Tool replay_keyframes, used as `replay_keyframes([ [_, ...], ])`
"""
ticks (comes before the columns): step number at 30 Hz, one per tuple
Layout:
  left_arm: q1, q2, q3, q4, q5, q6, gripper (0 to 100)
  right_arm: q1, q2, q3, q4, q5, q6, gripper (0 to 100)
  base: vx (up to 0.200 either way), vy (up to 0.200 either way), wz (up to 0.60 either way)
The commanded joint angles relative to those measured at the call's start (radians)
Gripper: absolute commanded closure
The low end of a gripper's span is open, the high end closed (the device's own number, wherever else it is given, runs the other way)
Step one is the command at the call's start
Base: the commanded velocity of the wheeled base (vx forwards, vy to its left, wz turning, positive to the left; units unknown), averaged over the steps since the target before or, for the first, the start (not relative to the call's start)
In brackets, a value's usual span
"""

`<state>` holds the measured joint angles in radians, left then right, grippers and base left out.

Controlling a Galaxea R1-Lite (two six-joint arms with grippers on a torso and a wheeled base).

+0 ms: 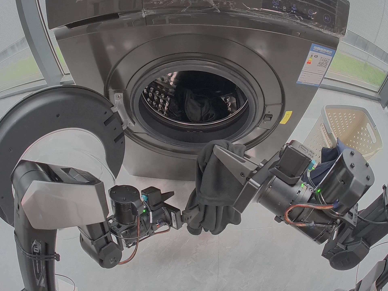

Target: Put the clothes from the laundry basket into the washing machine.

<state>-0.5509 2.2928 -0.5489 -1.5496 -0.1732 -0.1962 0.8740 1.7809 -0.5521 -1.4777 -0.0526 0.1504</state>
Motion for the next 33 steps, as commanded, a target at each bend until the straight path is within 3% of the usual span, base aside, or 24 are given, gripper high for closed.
replay_keyframes([
  [1, -0.02, -0.004, 0.018, -0.001, 0.0, 0.0, 0, 0.005, 0.038, -0.029, 0.0, -0.001, 0.0, 100, 0.0, 0.0, 0.0],
  [10, -0.003, -0.174, 0.078, -0.001, -0.003, 0.001, 0, -0.029, 0.078, -0.06, 0.0, -0.013, 0.003, 100, 0.0, 0.0, 0.0],
  [19, -0.095, -0.398, 0.167, -0.001, -0.005, 0.003, 0, -0.056, 0.157, -0.17, 0.011, -0.047, 0.005, 100, 0.0, 0.0, 0.0],
  [27, -0.106, -0.438, 0.155, -0.001, -0.038, 0.001, 0, -0.058, 0.172, -0.184, 0.017, -0.05, 0.008, 100, 0.0, 0.0, 0.0],
  [33, -0.101, -0.377, 0.087, -0.001, -0.035, 0.004, 0, -0.055, 0.175, -0.187, 0.017, -0.05, 0.011, 100, 0.0, 0.0, 0.0],
])
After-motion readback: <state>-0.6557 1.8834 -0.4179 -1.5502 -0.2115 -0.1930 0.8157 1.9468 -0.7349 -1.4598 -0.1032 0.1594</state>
